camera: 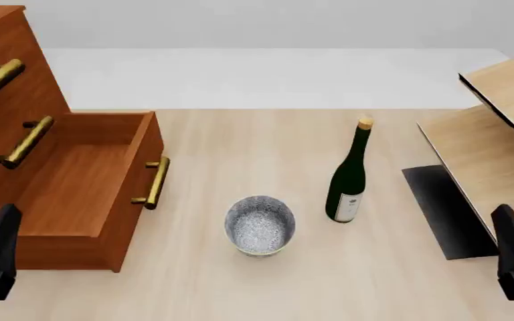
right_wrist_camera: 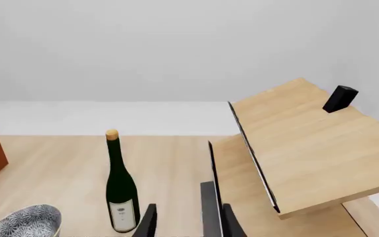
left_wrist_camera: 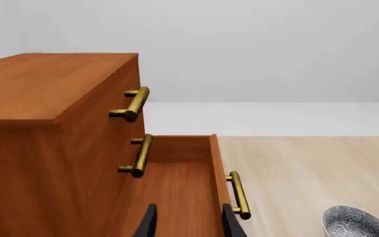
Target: Put the wine bottle in the bottom drawer of the cabinet.
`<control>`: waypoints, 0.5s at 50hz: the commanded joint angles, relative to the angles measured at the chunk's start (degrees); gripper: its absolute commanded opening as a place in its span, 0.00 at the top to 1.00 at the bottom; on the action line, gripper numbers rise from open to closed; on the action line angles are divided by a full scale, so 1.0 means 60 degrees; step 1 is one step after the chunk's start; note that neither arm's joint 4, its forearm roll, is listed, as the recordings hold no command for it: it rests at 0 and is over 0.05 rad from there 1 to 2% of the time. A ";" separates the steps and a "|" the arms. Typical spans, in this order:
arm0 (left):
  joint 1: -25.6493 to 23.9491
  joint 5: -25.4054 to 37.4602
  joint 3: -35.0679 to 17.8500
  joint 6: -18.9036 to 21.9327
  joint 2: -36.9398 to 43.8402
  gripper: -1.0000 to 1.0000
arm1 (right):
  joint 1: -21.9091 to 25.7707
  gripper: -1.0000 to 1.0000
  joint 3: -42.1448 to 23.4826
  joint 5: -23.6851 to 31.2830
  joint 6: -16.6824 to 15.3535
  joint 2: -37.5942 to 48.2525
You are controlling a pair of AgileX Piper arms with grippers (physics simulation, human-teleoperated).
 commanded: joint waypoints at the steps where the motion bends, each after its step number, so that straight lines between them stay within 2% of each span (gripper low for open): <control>1: -0.0003 -0.0207 -0.0053 -0.0086 0.0180 0.00 | -0.0030 0.00 -0.0004 -0.0030 -0.0104 0.0162; 4: -0.0119 -0.0384 -0.0071 0.0226 0.0309 0.00 | -0.0190 0.00 -0.0023 -0.0063 -0.0138 0.0104; 10: -0.0142 -0.0813 -0.0240 0.0300 0.0836 0.00 | -0.0297 0.00 -0.0056 -0.0034 -0.0095 0.0000; 15: -0.0161 -0.1361 -0.0611 0.0379 0.1812 0.00 | -0.0269 0.00 -0.0112 -0.0182 -0.0051 -0.0029; 18: -0.0034 -0.1488 -0.0919 0.0275 0.2244 0.00 | -0.0333 0.00 -0.0202 -0.0176 0.0065 -0.0032; 20: 0.0188 -0.1654 -0.1252 0.0007 0.3015 0.00 | -0.0266 0.00 -0.0127 -0.0188 0.0045 -0.0032; 23: 0.0244 -0.1585 -0.1749 0.0109 0.3841 0.00 | -0.0306 0.00 -0.0152 -0.0181 0.0034 -0.0029; 25: 0.0275 -0.1478 -0.2029 -0.0242 0.4166 0.00 | -0.0338 0.00 -0.0228 -0.0241 0.0142 -0.0014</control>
